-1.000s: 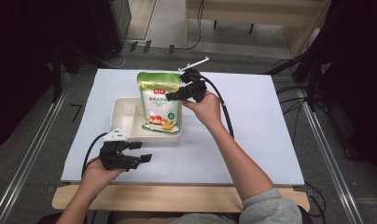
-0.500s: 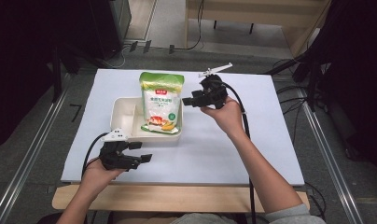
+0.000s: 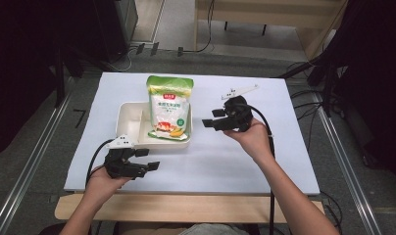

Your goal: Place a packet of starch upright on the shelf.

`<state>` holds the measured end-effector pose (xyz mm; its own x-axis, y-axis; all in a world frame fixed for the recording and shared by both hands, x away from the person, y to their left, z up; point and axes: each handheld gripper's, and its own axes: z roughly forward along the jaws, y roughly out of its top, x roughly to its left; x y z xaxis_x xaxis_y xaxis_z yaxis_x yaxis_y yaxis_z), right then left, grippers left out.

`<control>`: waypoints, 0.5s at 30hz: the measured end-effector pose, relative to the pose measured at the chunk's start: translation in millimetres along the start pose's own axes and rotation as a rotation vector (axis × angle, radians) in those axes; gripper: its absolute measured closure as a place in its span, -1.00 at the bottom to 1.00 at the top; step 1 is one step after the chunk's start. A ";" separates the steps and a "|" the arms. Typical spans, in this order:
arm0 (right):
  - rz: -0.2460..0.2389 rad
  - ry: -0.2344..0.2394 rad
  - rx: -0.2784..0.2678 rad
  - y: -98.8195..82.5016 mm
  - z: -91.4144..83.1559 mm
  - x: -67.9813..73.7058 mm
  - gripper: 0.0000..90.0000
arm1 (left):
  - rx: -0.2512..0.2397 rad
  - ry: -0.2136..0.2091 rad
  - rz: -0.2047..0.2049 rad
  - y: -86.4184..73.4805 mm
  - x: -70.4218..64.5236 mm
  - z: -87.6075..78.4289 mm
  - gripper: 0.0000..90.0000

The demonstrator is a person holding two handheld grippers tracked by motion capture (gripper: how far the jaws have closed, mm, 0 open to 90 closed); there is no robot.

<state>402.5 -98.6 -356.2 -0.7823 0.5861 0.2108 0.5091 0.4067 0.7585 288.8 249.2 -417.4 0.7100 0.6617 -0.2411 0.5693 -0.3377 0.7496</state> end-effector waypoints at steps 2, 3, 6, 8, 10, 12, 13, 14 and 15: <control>-0.006 -0.006 0.007 -8.1 -2.0 0.9 -0.09 | -0.001 0.000 -0.001 0.0 0.1 -0.1 -0.31; 0.008 -0.003 0.006 -18.1 -3.8 0.6 -0.09 | -0.001 0.000 -0.001 0.0 0.1 0.1 -0.31; 0.017 -0.002 0.009 -30.1 -5.1 0.2 -0.09 | 0.000 -0.003 0.000 0.2 -0.7 0.3 -0.31; 0.020 -0.009 0.010 -39.5 -6.0 -0.3 -0.09 | 0.003 0.000 0.001 0.4 -0.9 0.3 -0.31; 0.028 -0.011 0.011 -49.4 -6.8 -1.1 -0.09 | 0.003 0.000 0.001 0.5 -1.0 0.5 -0.31; 0.028 -0.020 0.013 -58.6 -7.1 -3.3 -0.10 | 0.002 -0.003 0.001 0.5 -1.0 0.6 -0.31; 0.043 -0.018 0.007 -65.9 -8.1 -4.9 -0.11 | 0.004 -0.006 0.001 0.7 -0.6 0.5 -0.31; 0.043 -0.018 0.007 -65.9 -8.1 -4.9 -0.11 | 0.004 -0.006 0.001 0.7 -0.6 0.5 -0.31; 0.048 -0.015 0.003 -74.1 -7.5 -7.4 -0.11 | 0.007 -0.004 0.002 1.0 -0.6 0.2 -0.31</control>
<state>367.8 -138.3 -409.4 -0.7513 0.6156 0.2380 0.5474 0.3798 0.7457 289.0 248.3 -416.6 0.7130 0.6582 -0.2417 0.5705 -0.3441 0.7458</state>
